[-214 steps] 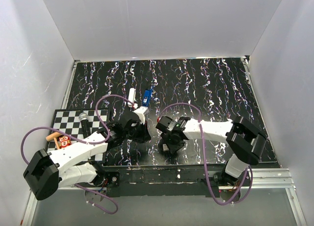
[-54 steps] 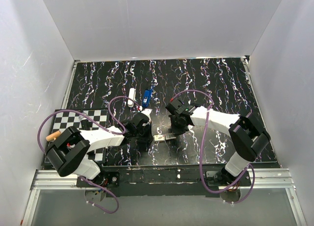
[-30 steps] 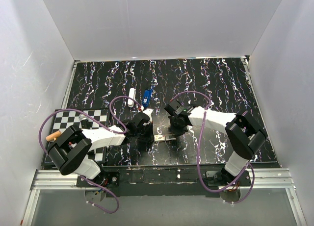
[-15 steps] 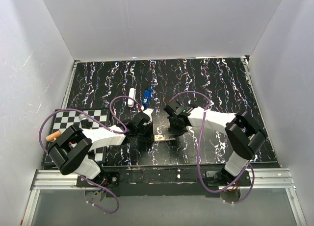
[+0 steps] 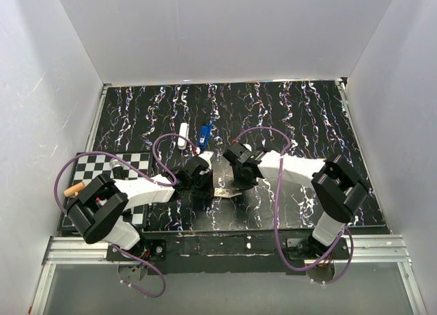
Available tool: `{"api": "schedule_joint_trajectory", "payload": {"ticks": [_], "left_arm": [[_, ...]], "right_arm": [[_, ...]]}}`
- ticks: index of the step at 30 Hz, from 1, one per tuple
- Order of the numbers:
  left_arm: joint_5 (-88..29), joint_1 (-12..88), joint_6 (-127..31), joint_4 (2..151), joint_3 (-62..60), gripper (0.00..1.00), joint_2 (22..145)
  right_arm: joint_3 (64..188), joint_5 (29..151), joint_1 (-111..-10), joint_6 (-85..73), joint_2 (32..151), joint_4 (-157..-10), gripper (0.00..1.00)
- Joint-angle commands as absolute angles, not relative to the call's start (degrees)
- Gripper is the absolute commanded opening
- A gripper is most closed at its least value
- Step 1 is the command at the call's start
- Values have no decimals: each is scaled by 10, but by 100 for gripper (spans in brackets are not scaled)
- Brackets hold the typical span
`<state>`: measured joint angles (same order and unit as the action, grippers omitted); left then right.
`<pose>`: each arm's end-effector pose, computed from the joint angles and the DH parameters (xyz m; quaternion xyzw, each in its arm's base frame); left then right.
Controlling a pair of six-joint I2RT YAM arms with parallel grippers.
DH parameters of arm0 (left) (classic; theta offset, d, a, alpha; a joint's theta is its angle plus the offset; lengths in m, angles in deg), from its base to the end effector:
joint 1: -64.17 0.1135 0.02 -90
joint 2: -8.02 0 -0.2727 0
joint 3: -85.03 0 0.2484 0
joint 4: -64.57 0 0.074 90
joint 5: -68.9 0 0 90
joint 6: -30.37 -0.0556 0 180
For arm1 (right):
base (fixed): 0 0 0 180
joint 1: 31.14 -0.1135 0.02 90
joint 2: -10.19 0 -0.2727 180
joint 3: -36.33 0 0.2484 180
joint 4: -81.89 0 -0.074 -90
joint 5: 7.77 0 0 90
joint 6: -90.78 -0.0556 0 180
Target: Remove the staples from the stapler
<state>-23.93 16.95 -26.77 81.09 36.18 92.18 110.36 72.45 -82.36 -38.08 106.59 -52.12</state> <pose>0.1848 -0.2037 0.1394 0.1261 0.9363 -0.2281 0.2352 0.2125 0.2495 0.1702 -0.0894 0.9747 0.0732 0.1914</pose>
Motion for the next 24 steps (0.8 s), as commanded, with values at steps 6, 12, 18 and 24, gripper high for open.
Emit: {"api": "schedule_joint_trajectory", "payload": {"ticks": [6,12,18,24], "left_arm": [[-253,167,-261,810,367,0,909],[-258,167,-258,811,375,0,900],[-264,166,-254,813,386,0,888],[-265,163,-250,819,393,0,880]], "right_arm": [[1115,702,-838,-434,1064,-525,1],[1102,701,-838,-453,1057,-529,1],[1094,696,-838,-469,1050,-529,1],[1088,700,-838,-476,1049,-532,1]]}}
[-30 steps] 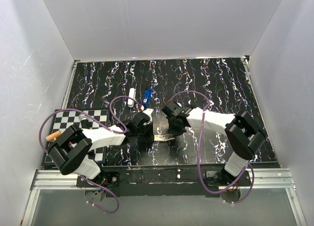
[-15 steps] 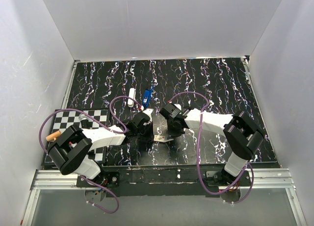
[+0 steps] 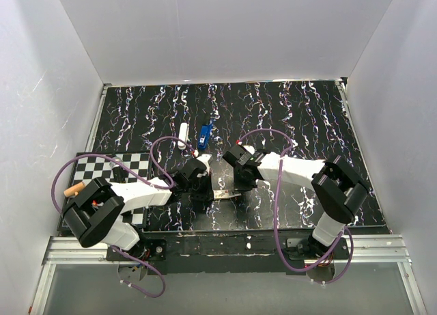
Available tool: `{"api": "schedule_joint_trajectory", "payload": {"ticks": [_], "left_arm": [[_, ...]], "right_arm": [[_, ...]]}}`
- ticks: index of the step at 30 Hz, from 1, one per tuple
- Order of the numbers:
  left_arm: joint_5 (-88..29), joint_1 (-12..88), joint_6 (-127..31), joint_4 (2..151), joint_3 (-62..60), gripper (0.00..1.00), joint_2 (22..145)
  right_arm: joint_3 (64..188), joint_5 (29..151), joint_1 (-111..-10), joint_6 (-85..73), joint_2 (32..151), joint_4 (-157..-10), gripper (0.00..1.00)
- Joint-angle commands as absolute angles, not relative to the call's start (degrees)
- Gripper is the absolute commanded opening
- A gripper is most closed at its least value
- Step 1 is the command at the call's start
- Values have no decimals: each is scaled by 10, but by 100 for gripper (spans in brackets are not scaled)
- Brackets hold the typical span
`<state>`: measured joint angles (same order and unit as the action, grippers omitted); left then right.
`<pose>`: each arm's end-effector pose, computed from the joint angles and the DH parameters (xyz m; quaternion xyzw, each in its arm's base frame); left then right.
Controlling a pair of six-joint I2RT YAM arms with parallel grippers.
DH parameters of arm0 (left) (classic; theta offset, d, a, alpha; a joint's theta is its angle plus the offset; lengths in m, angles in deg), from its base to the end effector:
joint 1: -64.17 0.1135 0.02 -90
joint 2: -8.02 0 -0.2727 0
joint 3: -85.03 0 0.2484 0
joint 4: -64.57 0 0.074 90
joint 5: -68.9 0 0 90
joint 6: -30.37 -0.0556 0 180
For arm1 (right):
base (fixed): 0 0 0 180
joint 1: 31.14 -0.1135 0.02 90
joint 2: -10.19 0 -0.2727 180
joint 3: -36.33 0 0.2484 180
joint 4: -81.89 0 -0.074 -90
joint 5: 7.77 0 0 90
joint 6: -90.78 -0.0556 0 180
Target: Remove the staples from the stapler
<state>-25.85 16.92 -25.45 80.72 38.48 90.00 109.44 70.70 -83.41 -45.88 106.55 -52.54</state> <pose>0.1763 -0.1976 0.1381 0.1209 0.9358 -0.2441 0.2237 0.2076 0.2501 0.1667 -0.0294 0.9777 0.0748 0.1939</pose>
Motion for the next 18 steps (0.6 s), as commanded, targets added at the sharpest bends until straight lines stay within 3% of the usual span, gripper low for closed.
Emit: {"api": "schedule_joint_trajectory", "payload": {"ticks": [1,18], "left_arm": [[-267,163,-249,819,393,0,880],[-277,158,-261,828,358,0,923]], "right_arm": [[1088,699,-838,-477,1049,-533,1],[1121,674,-862,-460,1051,-512,1]]}}
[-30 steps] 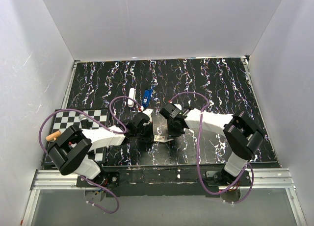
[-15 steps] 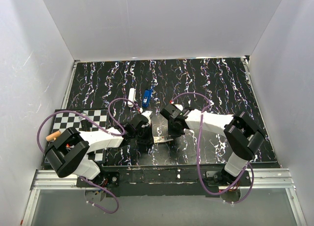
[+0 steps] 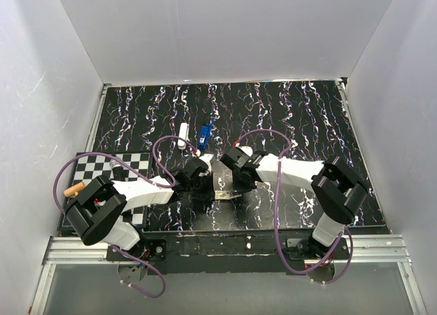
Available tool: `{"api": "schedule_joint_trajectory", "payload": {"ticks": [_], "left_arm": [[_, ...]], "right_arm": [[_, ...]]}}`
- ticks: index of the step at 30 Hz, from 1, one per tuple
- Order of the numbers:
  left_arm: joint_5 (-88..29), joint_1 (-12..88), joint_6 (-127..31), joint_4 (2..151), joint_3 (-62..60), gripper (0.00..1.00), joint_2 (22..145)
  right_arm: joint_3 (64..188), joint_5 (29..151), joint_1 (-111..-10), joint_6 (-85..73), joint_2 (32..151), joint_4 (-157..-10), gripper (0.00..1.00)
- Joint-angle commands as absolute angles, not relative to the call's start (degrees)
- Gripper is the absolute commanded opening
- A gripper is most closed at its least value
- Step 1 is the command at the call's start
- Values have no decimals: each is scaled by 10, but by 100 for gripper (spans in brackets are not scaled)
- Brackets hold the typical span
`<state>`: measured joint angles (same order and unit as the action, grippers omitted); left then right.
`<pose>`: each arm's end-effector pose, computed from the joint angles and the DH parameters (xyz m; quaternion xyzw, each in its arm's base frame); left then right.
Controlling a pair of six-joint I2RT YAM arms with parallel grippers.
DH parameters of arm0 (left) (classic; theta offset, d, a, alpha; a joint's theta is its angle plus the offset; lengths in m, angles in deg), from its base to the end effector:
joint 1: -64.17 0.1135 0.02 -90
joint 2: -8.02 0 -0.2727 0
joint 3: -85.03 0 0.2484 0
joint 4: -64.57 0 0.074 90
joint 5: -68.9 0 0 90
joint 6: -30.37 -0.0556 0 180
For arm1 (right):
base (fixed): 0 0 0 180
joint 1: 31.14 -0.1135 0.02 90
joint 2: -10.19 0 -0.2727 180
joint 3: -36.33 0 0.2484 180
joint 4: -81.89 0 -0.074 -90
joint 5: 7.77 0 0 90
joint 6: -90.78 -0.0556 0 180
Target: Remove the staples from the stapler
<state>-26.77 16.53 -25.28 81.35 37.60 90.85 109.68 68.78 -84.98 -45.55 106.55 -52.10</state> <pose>0.1763 -0.2015 0.1380 0.1253 0.9367 -0.2477 0.2136 0.2020 0.2545 0.1678 -0.0427 0.9758 0.0648 0.2043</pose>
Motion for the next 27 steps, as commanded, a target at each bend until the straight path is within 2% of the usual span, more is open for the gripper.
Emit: {"api": "schedule_joint_trajectory", "payload": {"ticks": [1,27], "left_arm": [[-277,158,-261,828,356,0,924],[-275,142,-232,850,366,0,887]], "right_arm": [[1123,673,-864,-459,1052,-512,1],[1104,642,-877,-514,1031,-499,1]]}}
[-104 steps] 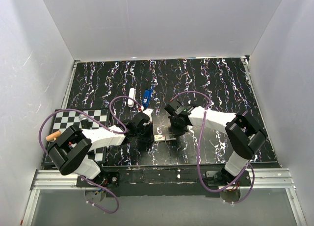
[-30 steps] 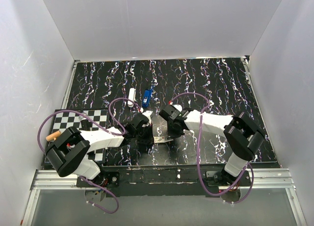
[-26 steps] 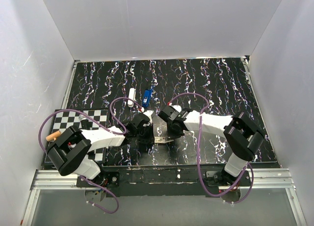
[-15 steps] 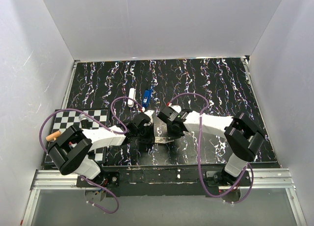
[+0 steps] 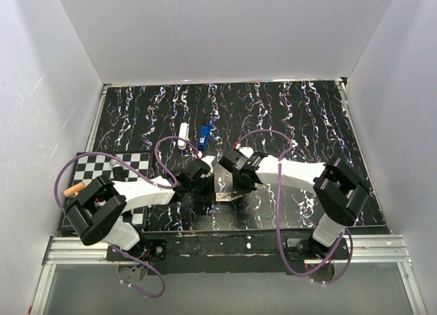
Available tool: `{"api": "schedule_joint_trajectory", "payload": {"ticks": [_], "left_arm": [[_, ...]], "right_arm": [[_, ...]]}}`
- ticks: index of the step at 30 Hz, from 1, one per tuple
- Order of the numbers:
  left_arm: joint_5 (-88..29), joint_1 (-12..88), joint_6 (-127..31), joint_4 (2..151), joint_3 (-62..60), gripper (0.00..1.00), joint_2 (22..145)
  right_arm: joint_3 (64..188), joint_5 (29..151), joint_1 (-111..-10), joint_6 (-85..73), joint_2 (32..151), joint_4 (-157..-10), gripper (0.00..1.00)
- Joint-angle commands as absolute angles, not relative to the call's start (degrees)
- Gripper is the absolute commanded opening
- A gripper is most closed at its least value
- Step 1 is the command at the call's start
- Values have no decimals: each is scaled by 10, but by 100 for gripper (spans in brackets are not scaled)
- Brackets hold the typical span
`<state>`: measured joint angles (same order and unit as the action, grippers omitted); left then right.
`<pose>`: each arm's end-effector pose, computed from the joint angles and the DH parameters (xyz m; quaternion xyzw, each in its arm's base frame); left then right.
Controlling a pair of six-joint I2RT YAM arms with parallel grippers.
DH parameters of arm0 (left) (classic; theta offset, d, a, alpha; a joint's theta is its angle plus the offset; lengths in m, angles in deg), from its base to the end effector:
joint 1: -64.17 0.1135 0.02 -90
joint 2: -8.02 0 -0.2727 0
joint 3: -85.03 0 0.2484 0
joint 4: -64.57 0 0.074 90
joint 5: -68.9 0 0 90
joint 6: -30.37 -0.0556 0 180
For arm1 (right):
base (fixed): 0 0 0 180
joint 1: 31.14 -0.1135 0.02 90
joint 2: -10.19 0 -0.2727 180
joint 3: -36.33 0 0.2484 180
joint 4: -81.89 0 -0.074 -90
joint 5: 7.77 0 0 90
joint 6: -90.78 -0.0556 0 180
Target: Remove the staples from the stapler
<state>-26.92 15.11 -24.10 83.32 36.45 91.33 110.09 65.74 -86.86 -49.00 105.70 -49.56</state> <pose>0.1722 -0.2071 0.1389 0.1275 0.9399 -0.2462 0.1990 0.1932 0.2554 0.1730 -0.0260 0.9750 0.0492 0.2149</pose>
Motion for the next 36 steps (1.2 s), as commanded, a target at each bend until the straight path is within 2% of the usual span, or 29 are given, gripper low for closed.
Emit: {"api": "schedule_joint_trajectory", "payload": {"ticks": [1,15,36], "left_arm": [[-275,142,-230,851,367,0,885],[-264,138,-203,864,385,0,841],[-272,133,-221,836,377,0,902]], "right_arm": [[1102,643,-877,-517,1029,-499,1],[1073,660,-883,-546,1018,-509,1],[1086,695,-891,-522,1039,-545,1]]}}
